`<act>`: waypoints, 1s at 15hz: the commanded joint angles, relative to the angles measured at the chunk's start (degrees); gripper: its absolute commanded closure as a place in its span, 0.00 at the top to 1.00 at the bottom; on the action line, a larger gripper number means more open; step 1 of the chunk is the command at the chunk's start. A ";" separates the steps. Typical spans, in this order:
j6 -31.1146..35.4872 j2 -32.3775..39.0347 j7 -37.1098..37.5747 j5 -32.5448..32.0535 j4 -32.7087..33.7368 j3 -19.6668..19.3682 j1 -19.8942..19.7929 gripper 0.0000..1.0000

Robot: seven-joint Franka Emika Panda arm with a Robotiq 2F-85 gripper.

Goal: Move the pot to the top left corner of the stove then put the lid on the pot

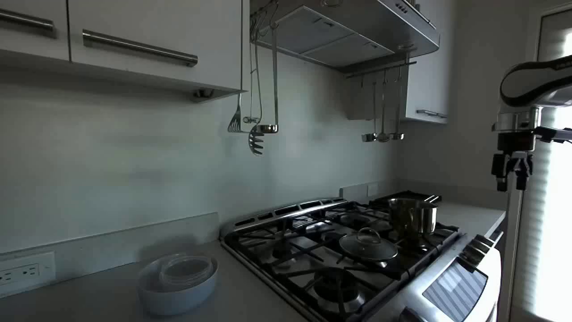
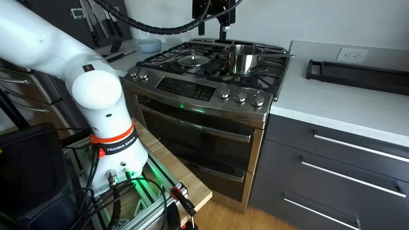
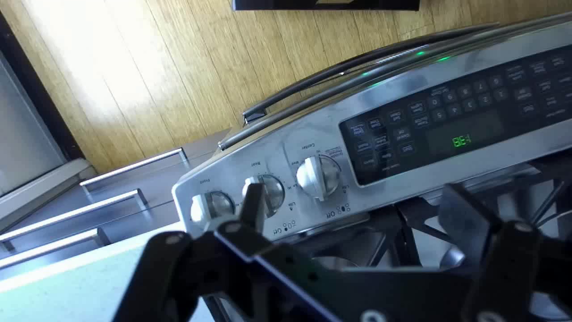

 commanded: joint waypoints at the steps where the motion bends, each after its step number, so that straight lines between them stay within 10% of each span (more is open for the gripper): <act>1: -0.18 0.04 0.08 -0.05 0.17 -0.12 0.18 1.00; 15: 5.89 4.07 4.69 3.69 1.48 0.90 0.79 1.00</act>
